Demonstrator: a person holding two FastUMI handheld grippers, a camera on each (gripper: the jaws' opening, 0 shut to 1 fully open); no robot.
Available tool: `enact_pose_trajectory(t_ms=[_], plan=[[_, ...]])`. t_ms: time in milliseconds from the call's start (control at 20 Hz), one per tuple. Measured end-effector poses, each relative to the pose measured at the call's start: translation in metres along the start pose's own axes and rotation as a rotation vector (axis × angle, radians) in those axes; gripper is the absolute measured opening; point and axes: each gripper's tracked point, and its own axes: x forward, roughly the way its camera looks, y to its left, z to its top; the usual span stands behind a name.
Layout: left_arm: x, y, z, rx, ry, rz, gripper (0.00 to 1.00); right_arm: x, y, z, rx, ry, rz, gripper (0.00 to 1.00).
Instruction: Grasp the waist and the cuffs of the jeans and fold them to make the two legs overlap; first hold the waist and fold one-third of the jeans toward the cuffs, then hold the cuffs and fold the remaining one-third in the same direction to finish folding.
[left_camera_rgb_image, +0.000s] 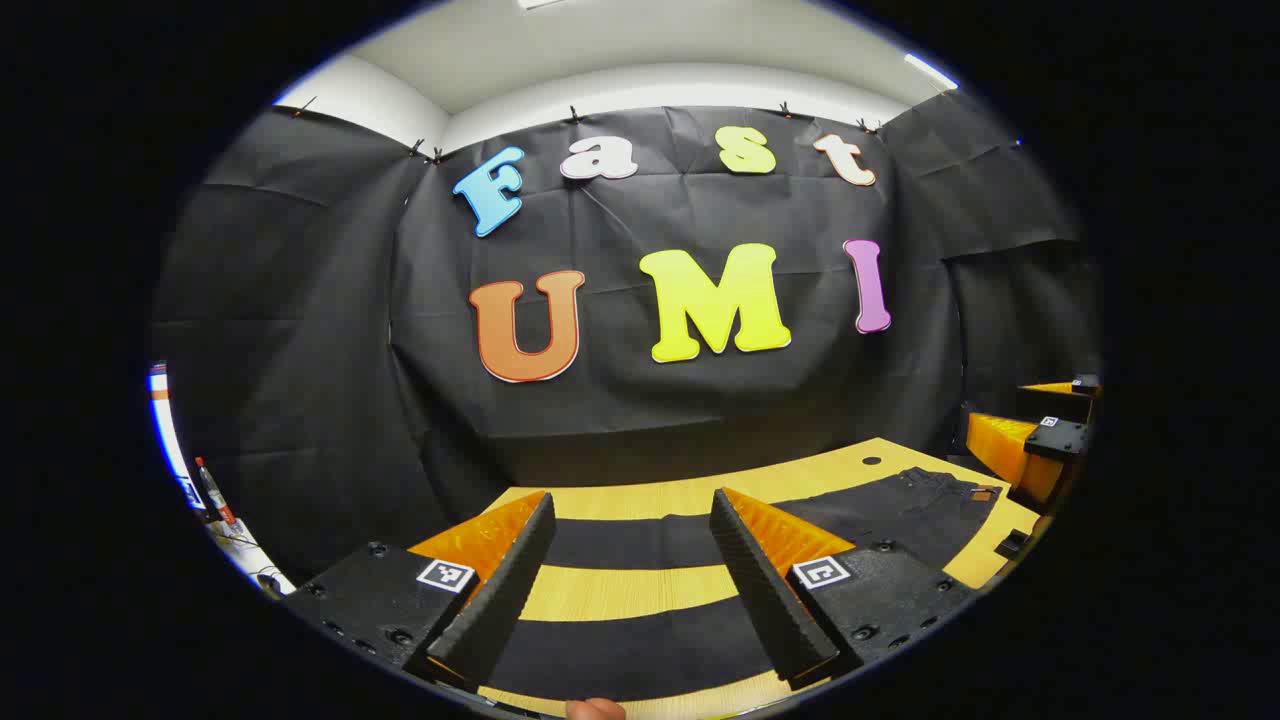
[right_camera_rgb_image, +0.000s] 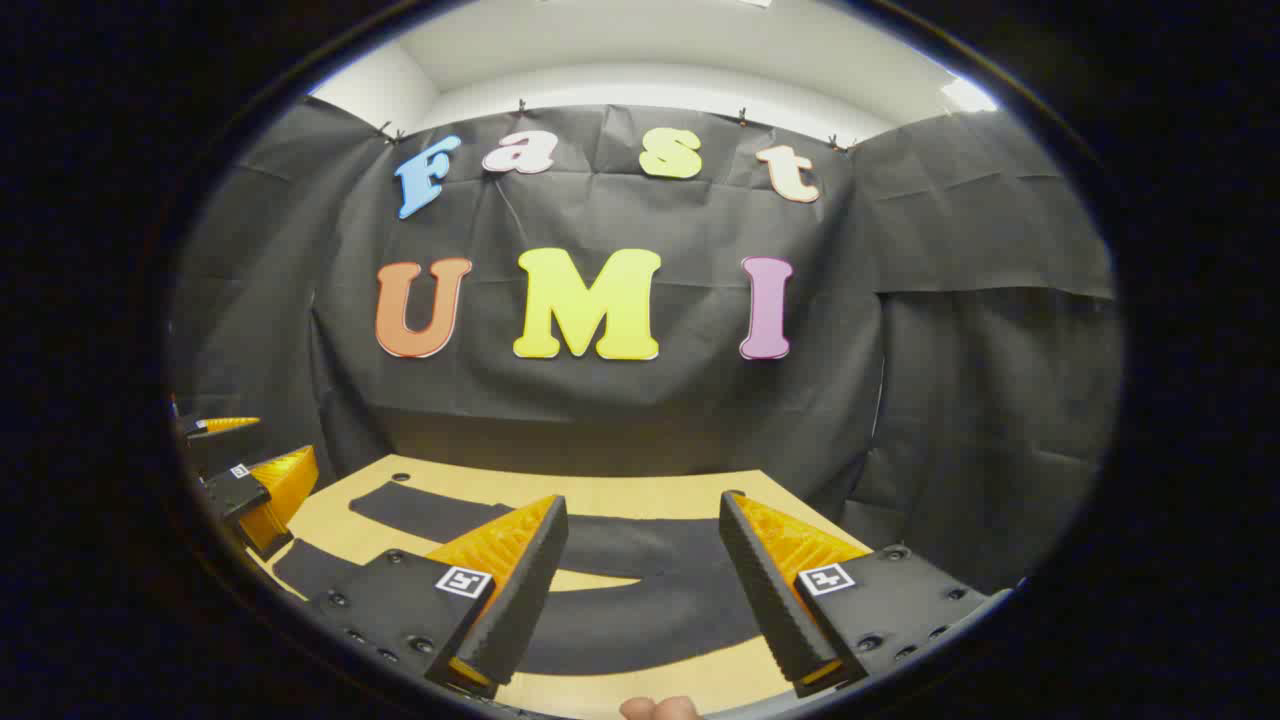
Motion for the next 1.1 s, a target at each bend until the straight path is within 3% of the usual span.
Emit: enact_pose_trajectory(t_ms=[300,350,450,1100], plan=[[-0.0007,-0.0001,-0.0007,0.001,0.007,0.003,0.99,-0.0011,0.0002,-0.0018,-0.009,0.006,0.009,0.92],[-0.0013,0.0017,-0.0008,0.002,0.006,0.005,0.99,-0.0008,0.0004,-0.0019,-0.01,0.007,0.011,0.95],[-0.0022,0.0029,-0.0002,0.003,0.008,0.007,0.99,-0.001,0.0008,-0.0019,-0.014,0.009,0.013,0.92],[-0.0046,0.0004,-0.0007,0.011,0.007,-0.006,0.99,-0.0026,-0.0004,-0.0037,-0.025,0.018,0.019,0.95]])
